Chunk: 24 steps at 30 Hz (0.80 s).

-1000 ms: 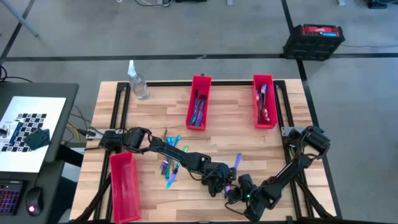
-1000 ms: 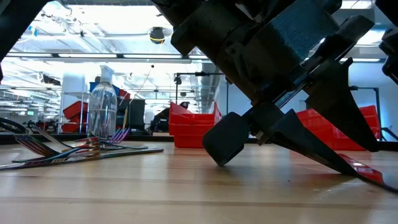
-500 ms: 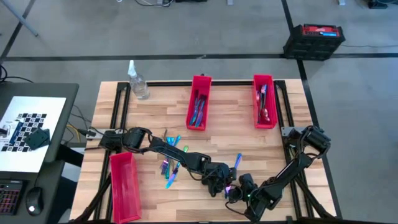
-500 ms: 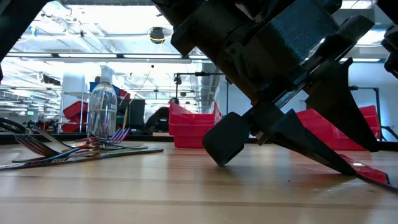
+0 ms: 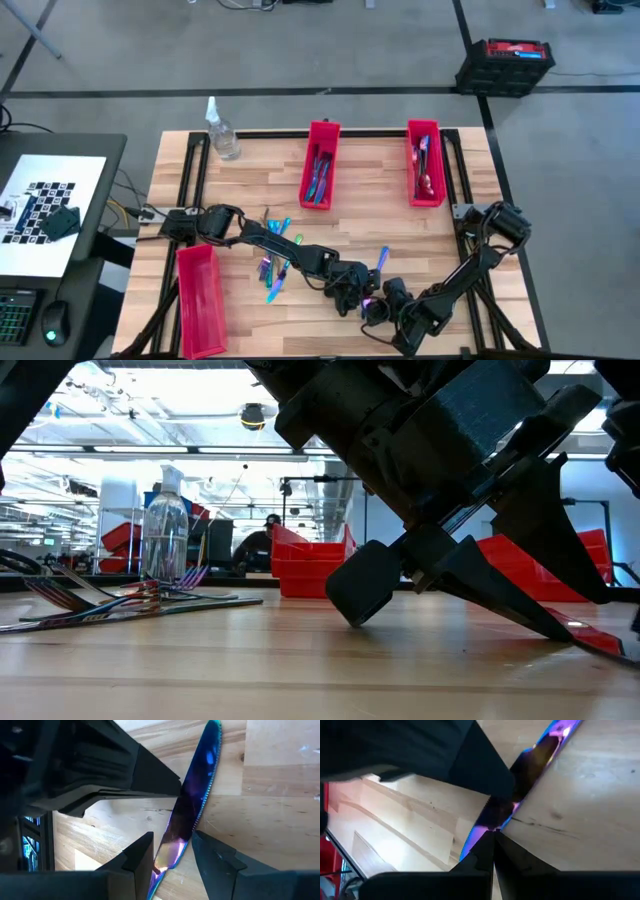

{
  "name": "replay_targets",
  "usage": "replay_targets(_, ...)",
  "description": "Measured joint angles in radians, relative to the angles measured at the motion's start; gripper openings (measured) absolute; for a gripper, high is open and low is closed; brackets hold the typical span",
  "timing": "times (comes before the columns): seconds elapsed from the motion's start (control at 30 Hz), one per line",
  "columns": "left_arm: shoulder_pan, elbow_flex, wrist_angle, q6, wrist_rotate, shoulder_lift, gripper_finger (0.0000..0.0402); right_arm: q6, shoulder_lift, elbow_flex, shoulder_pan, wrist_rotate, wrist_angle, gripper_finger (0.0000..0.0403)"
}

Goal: Sort silverware

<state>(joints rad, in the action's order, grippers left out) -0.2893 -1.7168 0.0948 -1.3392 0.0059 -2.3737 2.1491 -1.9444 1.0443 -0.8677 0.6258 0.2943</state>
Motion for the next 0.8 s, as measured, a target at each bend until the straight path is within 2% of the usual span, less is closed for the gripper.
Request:
replay_targets(0.53, 0.001, 0.000, -0.001, -0.003, 0.021, 0.000, 0.0127, 0.027, -0.022, 0.003, -0.005, 0.009, -0.018, 0.0000)
replay_targets(0.8, 0.002, 0.000, -0.016, -0.155, 0.166, -0.014, 0.0127, 0.025, -0.023, 0.003, -0.005, 0.008, -0.015, 0.0000)
